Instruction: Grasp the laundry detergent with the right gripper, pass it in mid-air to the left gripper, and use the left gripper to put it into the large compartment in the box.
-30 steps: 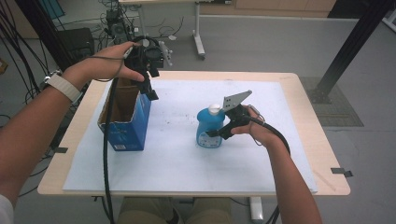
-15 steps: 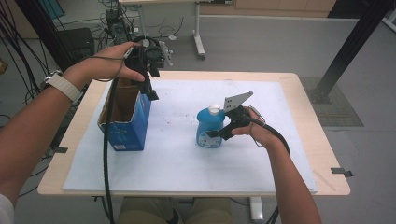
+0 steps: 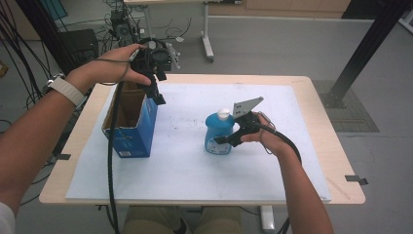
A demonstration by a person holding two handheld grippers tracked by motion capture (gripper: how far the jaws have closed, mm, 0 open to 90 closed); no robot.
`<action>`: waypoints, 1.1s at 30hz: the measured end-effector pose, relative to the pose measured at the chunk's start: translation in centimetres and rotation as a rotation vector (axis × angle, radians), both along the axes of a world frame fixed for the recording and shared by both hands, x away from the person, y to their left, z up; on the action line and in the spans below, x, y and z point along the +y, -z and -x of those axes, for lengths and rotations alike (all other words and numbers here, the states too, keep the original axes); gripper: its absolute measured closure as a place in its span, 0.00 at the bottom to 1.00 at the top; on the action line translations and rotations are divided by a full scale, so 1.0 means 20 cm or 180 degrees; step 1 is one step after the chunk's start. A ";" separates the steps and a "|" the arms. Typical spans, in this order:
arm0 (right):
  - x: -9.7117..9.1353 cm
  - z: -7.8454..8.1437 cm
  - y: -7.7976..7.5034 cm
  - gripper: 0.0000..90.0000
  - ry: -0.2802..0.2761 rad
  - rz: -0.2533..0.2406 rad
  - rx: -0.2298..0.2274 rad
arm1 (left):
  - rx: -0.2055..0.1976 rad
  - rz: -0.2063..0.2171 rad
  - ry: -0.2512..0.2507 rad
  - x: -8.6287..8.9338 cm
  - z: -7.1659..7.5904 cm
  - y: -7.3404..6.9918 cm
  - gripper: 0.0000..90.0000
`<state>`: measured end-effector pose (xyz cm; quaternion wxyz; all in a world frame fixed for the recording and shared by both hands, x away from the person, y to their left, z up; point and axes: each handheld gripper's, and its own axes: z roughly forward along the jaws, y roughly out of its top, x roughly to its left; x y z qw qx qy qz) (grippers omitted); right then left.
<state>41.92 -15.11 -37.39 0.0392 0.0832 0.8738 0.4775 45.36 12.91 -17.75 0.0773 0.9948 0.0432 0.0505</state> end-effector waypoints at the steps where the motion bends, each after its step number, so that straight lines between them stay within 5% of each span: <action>1: 0.00 0.00 0.00 0.32 -0.0008 -0.0007 -0.0007 | -0.0003 0.0001 0.0003 0.00 0.00 0.00 0.10; 33: 0.01 -0.01 0.00 0.45 -0.0090 -0.0103 -0.0059 | 0.0032 -0.0017 -0.0007 0.02 0.00 0.02 0.10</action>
